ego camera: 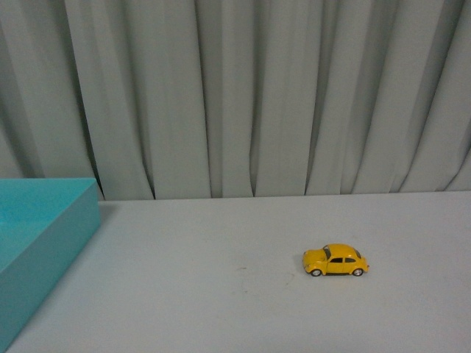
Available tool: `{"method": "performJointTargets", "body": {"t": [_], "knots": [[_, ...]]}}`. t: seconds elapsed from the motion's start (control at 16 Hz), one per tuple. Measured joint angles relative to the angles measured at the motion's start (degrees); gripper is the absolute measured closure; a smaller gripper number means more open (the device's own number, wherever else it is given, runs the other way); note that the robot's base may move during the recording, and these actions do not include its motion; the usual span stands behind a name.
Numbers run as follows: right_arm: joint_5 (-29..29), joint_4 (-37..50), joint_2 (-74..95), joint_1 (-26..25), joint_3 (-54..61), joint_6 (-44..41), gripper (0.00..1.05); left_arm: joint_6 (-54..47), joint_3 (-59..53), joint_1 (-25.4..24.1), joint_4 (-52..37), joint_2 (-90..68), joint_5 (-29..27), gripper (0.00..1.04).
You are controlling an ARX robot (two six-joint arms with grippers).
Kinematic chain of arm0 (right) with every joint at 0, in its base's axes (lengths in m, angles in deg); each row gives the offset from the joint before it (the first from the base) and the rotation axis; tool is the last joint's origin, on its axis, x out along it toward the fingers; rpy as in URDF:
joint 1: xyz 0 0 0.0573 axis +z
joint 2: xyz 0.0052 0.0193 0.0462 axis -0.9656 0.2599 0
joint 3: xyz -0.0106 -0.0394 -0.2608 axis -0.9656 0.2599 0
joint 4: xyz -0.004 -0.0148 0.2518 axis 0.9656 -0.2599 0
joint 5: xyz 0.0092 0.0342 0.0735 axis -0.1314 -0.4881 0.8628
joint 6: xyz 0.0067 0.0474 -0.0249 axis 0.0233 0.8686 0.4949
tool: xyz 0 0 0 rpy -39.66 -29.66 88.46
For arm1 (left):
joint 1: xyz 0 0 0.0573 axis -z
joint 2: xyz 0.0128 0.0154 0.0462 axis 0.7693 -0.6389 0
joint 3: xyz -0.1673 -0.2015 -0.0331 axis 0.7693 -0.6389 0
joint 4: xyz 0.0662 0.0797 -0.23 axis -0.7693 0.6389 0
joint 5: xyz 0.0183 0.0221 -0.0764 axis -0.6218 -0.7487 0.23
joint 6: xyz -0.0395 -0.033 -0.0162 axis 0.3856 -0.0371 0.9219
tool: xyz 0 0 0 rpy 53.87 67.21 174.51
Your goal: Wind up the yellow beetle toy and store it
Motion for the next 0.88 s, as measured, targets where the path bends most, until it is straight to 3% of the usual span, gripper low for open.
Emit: {"method": "performJointTargets", "body": {"t": [0.88], "knots": [[0.0,0.02,0.0,0.0,0.0,0.0,0.07,0.0,0.0,0.0,0.02,0.0,0.0,0.07]]}}
